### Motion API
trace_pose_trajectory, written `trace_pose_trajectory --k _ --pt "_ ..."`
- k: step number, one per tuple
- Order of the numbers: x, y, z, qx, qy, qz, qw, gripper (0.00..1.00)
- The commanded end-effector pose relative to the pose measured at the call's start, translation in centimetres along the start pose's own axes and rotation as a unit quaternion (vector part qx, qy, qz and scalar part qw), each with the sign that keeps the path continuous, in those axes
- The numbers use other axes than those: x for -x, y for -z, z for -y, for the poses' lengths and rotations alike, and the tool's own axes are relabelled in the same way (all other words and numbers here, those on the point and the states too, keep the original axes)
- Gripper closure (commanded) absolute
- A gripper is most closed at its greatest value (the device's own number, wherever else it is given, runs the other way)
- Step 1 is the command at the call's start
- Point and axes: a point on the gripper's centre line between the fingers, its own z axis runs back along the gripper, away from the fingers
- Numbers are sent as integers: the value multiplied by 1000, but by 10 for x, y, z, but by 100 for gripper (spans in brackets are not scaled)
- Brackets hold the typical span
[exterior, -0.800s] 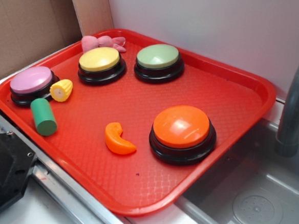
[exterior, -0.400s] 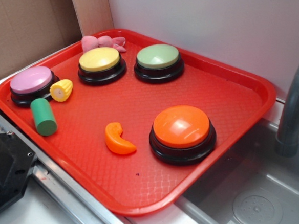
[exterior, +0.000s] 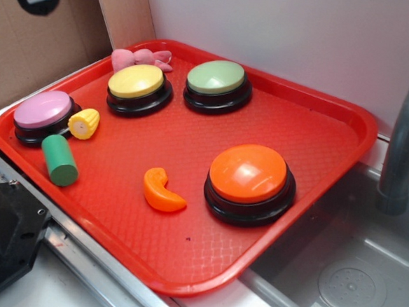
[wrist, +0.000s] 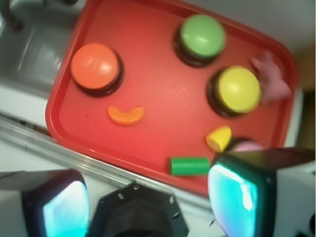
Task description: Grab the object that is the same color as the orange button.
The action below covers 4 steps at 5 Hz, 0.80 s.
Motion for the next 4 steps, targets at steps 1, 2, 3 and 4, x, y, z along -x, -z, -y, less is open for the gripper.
trace_pose_trajectory --k 1,2,3,4 --pt "-23 40 13 21 246 35 968 0" --pt "-25 63 17 47 362 61 929 0" --pt "-23 85 22 48 476 71 875 0" --pt "-22 107 23 63 573 89 812 0"
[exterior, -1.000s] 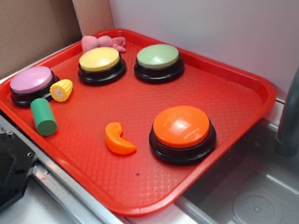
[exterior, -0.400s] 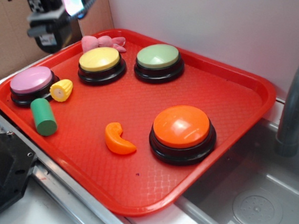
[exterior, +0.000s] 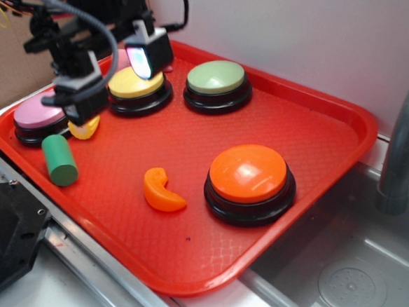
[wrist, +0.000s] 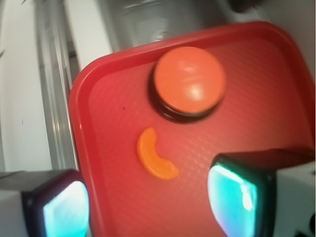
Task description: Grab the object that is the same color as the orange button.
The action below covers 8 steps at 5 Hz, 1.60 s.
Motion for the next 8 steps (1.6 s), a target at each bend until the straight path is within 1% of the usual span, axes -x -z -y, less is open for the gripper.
trace_pose_trajectory --k 1,2,3,4,5,6,7,8 --pt "0 34 2 -11 142 27 989 0" --pt "-2 50 2 -24 143 19 989 0" --pt "1 64 4 -58 110 19 992 0" --pt "7 73 6 -75 84 18 993 0" --pt "16 86 2 -80 44 19 996 0" --pt "19 92 -2 -79 35 23 996 0" --pt "22 103 -8 -61 24 31 997 0" --pt "20 107 -10 -56 28 46 997 0"
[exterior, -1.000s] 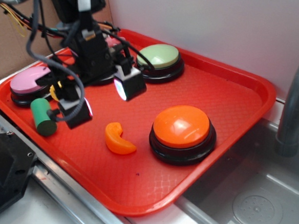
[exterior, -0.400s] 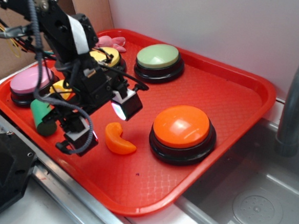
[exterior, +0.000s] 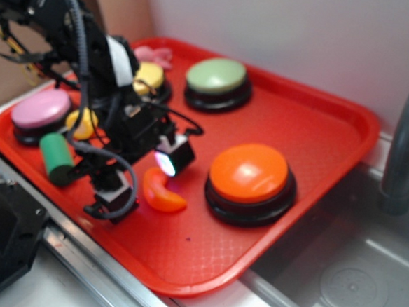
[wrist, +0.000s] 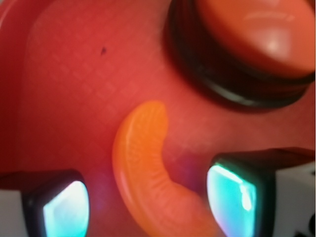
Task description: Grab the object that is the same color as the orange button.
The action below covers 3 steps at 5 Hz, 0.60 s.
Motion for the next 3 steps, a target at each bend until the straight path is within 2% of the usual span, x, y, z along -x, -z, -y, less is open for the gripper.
trace_pose_trajectory --k 1,2,3 --pt "-10 2 -5 -14 31 34 999 0" --pt "-14 4 -5 -4 43 21 999 86" --pt "-14 4 -3 -7 39 25 999 100"
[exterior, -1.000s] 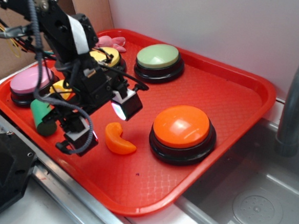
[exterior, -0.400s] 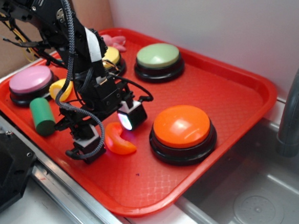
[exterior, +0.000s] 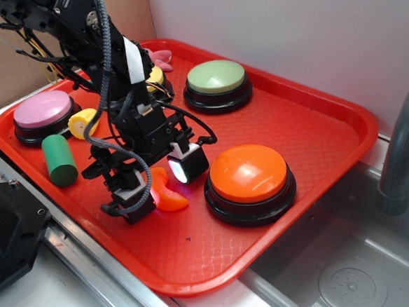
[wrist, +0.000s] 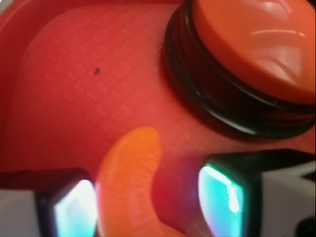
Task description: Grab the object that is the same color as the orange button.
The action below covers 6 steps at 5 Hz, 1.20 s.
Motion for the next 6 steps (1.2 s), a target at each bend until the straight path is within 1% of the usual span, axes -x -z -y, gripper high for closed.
trace_pose_trajectory --k 1,2,3,4,5,6 --pt "1 -1 3 -9 -4 -3 1000 100" --pt "5 -1 4 -8 -18 -9 1000 100" --pt "8 -9 4 -14 -49 -18 999 100" --pt "7 -34 0 -23 -103 -37 994 100" --pt "4 -68 -8 -33 -220 -50 974 100" --pt "-5 -98 -16 -40 -336 -96 936 100"
